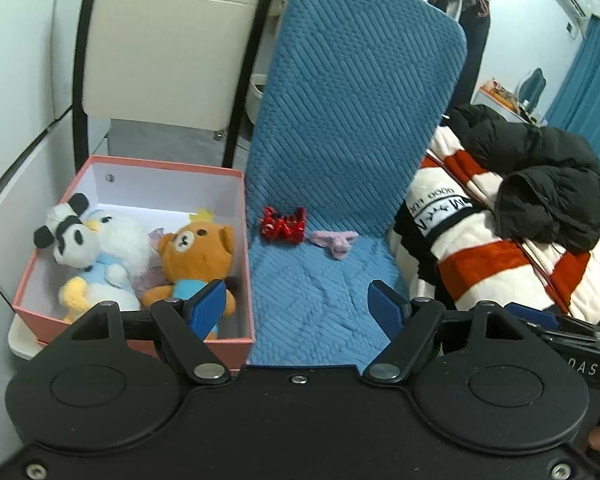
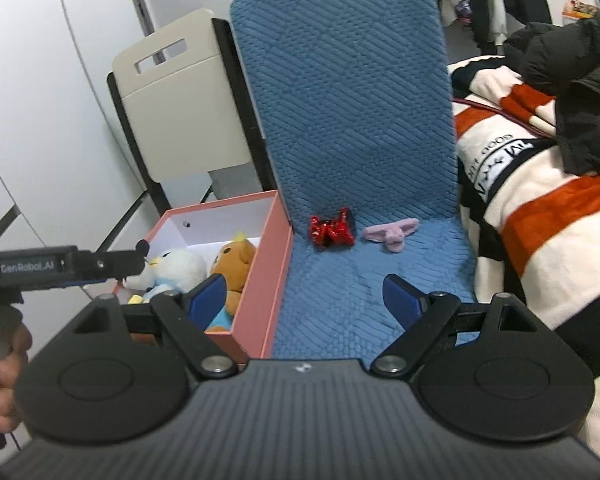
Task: Organize objects
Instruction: 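Open both tools and withdraw them from the pink box toward the chair seat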
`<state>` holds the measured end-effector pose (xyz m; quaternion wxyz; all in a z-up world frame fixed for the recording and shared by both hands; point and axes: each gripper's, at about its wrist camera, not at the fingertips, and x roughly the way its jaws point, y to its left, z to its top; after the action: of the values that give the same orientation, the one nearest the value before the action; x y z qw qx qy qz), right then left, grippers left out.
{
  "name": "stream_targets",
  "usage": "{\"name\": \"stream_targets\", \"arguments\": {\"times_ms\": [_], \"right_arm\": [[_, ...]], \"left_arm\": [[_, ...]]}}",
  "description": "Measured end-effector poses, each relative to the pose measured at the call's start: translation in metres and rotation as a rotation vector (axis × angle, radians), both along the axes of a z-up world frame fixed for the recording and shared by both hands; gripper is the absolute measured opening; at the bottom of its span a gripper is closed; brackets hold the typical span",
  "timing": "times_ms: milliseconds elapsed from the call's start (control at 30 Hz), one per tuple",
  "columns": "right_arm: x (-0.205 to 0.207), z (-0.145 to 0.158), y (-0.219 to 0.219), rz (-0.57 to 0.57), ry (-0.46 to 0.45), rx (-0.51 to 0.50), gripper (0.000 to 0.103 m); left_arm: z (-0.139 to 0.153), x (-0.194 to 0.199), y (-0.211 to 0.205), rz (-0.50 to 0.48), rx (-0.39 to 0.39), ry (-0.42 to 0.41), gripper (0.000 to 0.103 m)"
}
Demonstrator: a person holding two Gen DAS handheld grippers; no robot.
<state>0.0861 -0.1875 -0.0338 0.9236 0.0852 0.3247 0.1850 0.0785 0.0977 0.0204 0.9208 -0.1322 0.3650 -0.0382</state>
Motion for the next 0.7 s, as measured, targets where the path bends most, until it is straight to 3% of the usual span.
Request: {"name": "stream_targets", "arguments": {"times_ms": [367, 700], "right_arm": [[-0.010, -0.027, -0.031, -0.044, -0.004, 0.026, 0.087], [-0.005, -0.069, -0.047, -0.061, 0.018, 0.035, 0.087]], "left_arm": [[-0.027, 0.005, -0.048, -0.061, 0.011, 0.008, 0.077], [-0.054, 0.019, -0.077, -0.101, 0.020, 0.019, 0.077]]}}
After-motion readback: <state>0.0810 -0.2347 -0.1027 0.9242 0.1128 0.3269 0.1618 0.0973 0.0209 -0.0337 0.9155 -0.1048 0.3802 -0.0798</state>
